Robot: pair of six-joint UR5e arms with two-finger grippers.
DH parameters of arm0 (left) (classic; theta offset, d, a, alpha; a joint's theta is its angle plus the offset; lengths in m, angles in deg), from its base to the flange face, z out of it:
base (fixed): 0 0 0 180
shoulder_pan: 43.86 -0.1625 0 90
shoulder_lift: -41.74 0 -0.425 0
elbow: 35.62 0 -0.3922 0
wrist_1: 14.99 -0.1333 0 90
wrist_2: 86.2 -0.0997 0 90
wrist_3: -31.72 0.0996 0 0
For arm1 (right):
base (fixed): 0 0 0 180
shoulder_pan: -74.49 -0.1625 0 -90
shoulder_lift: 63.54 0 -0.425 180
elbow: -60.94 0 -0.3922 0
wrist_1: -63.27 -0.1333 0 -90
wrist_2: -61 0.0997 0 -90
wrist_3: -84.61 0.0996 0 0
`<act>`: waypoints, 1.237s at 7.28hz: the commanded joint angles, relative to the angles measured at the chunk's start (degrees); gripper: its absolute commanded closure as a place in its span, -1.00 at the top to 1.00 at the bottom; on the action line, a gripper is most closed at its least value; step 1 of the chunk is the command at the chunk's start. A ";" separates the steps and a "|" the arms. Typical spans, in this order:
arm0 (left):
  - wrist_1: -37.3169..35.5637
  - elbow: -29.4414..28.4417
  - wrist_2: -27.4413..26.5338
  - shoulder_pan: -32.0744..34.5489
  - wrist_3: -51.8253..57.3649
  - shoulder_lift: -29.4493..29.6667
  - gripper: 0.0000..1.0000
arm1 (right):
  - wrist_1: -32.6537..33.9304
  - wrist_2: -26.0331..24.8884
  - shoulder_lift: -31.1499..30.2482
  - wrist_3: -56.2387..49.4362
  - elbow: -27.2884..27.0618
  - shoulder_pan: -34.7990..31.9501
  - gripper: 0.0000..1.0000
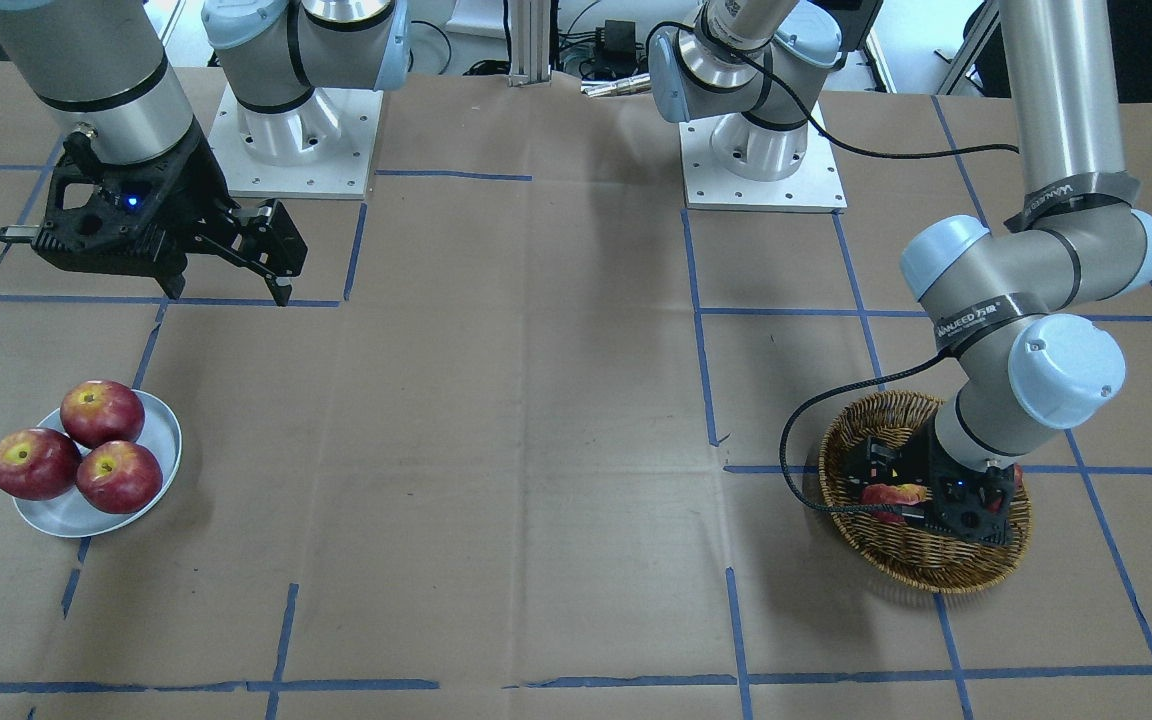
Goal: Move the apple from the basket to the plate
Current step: 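Close the left gripper on the red apple in the basket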
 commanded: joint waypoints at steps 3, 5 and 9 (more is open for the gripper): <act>-0.67 1.86 -0.04 -0.76 -0.14 1.87 0.98 | -0.07 0.00 0.00 0.00 0.00 0.00 1.00; -0.94 1.86 -0.13 -0.76 -0.23 2.31 0.55 | -0.07 0.00 0.00 0.00 0.00 0.00 1.00; 0.11 -0.76 -0.31 0.02 -3.11 -1.97 0.18 | 0.02 0.00 0.00 0.00 0.00 0.00 1.00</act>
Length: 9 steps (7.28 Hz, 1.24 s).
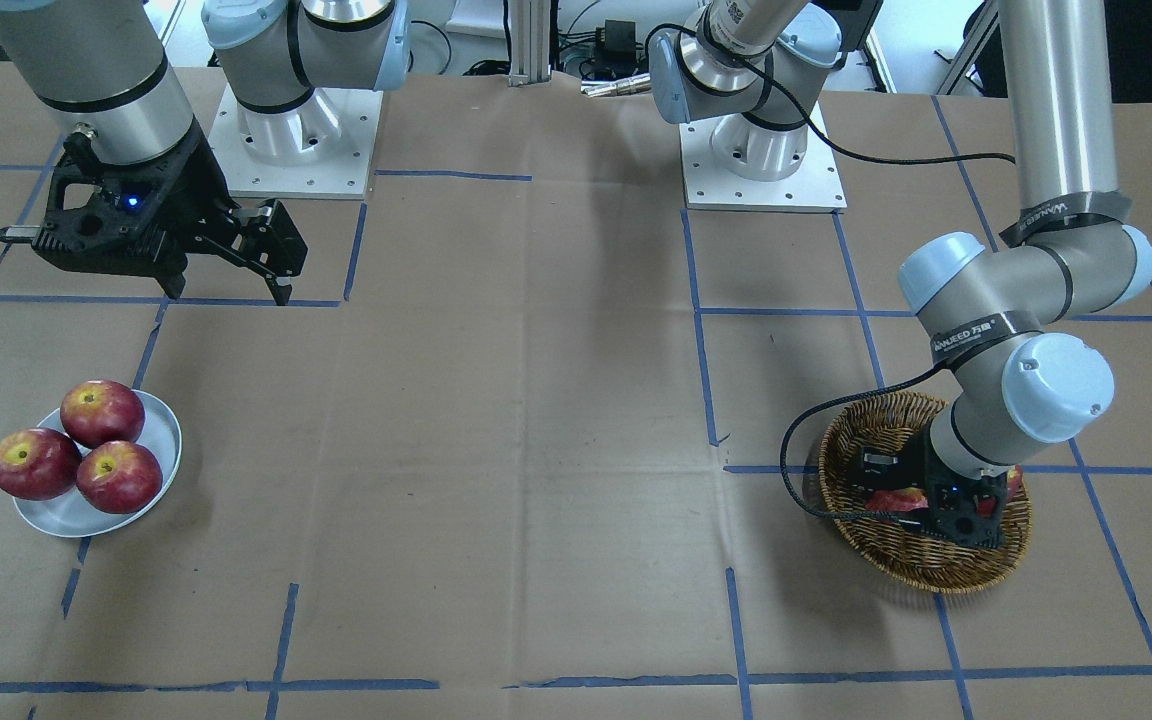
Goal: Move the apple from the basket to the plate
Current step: 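Lift the apple with the left gripper and carry it toward the table center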
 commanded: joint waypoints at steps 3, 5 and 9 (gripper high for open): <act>6.92 -1.83 -0.09 12.52 -19.74 -7.62 0.18 | -0.02 0.00 0.00 0.00 0.00 0.00 1.00; 6.59 -1.92 0.17 22.55 -33.81 -6.33 0.18 | -0.02 0.00 0.00 0.00 0.00 0.00 1.00; -4.90 -1.92 0.35 35.50 -47.29 2.19 0.19 | -0.10 -0.09 0.00 0.00 0.00 0.00 1.00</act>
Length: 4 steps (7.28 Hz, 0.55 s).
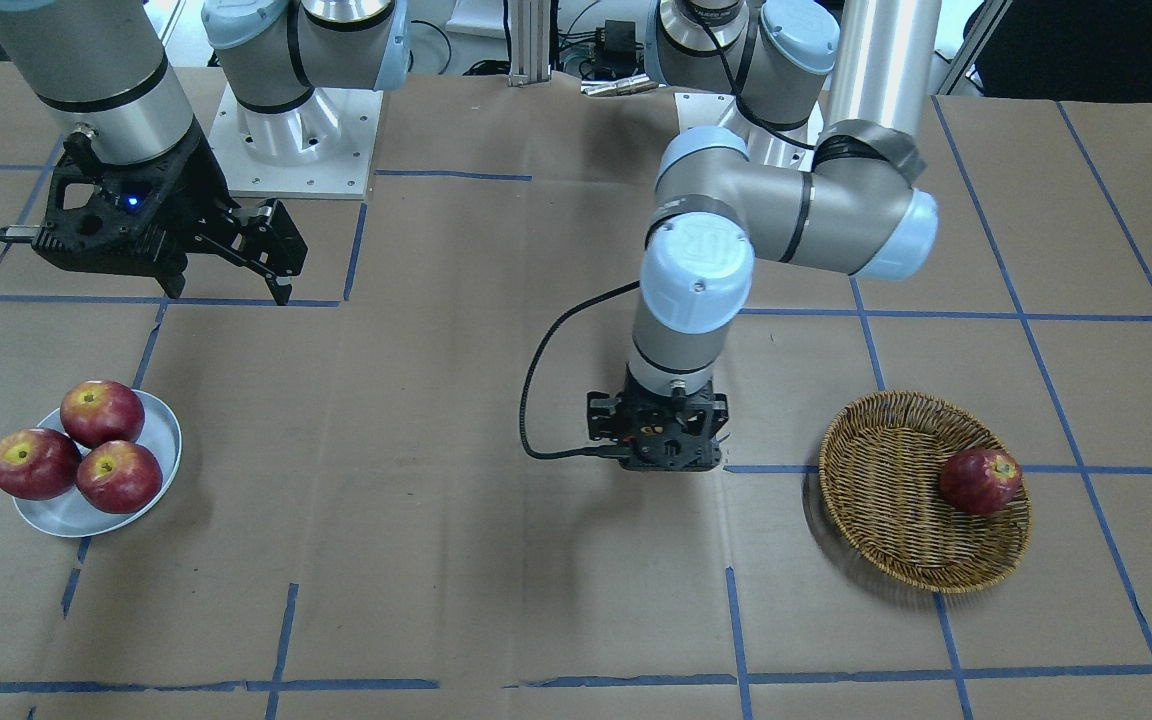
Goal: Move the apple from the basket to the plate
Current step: 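Lift the apple with the left gripper and carry it toward the table center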
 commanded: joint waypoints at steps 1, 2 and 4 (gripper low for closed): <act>-4.84 -0.09 0.61 3.73 -4.48 3.06 0.19 | 0.00 0.04 0.00 0.00 0.00 0.00 1.00; -4.94 -0.09 0.70 4.34 -4.75 3.50 0.20 | 0.00 0.04 0.00 0.00 0.00 0.00 1.00; -6.16 -0.70 0.87 5.31 -6.25 4.82 0.20 | 0.00 0.04 0.00 0.00 0.00 0.00 1.00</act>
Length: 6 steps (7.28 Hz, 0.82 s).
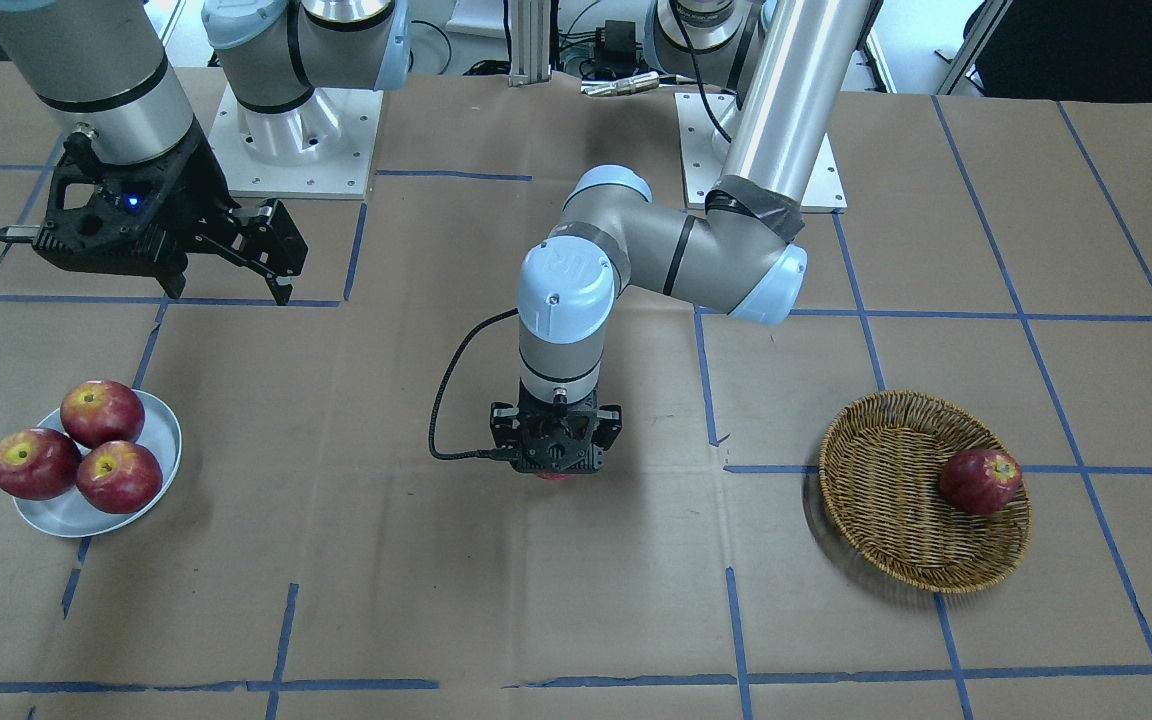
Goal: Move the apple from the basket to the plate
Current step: 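Lift the apple with the left gripper and carry it toward the table center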
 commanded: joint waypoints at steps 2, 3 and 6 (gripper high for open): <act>-0.81 -2.16 0.04 1.83 -0.72 2.76 0.20 | 0.00 -0.08 0.00 0.00 0.00 0.00 1.00; -0.81 -2.26 0.04 2.09 -0.63 3.03 0.20 | 0.00 0.00 0.00 0.00 0.00 0.00 1.00; -0.90 -2.26 0.04 2.27 -0.63 3.82 0.25 | 0.00 0.00 0.00 0.00 -0.09 0.00 1.00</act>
